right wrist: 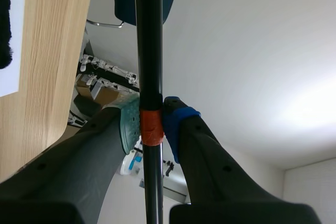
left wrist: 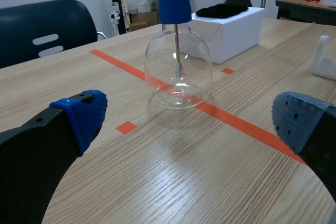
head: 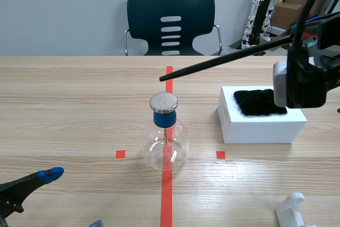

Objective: Do the electroscope experiment. move the rod toward and away from the electroscope

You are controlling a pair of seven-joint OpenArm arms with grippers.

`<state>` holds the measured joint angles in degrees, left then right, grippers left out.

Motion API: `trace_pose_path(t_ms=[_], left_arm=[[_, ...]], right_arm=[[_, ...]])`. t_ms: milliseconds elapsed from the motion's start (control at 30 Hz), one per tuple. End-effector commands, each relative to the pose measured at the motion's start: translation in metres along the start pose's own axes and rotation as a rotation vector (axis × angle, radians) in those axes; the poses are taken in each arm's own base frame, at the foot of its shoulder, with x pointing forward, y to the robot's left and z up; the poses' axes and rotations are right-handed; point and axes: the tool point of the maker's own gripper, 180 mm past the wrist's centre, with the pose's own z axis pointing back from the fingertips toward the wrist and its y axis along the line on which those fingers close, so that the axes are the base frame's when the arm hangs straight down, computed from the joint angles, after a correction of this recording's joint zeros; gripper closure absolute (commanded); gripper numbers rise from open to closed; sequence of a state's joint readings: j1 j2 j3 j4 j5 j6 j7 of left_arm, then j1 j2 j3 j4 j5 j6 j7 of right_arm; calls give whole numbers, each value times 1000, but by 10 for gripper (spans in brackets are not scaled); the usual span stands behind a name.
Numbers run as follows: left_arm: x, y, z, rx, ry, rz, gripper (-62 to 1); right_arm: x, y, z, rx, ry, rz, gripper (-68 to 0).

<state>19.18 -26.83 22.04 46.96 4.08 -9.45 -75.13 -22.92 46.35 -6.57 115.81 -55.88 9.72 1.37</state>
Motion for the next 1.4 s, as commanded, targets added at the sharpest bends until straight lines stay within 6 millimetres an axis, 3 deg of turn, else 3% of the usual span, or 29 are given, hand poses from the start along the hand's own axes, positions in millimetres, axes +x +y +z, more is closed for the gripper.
trace_pose_path(t_ms=[0, 333, 700, 1033, 1367], left_arm=[[5, 2, -3, 8, -30, -1, -623], [5, 2, -3, 8, -30, -1, -623], [5, 2, -3, 8, -30, -1, -623], [5, 2, -3, 8, -30, -1, -623], [5, 2, -3, 8, -30, -1, -623]], right_arm=[[-10, -16, 3, -47, 20, 14, -11], [-23, -23, 34, -74, 36, -118, -11], [-22, -23, 81, -95, 26, -227, -11], [-34, -7, 110, -65, 110, -305, -11], [-7, 7, 131, -16, 14, -316, -11]])
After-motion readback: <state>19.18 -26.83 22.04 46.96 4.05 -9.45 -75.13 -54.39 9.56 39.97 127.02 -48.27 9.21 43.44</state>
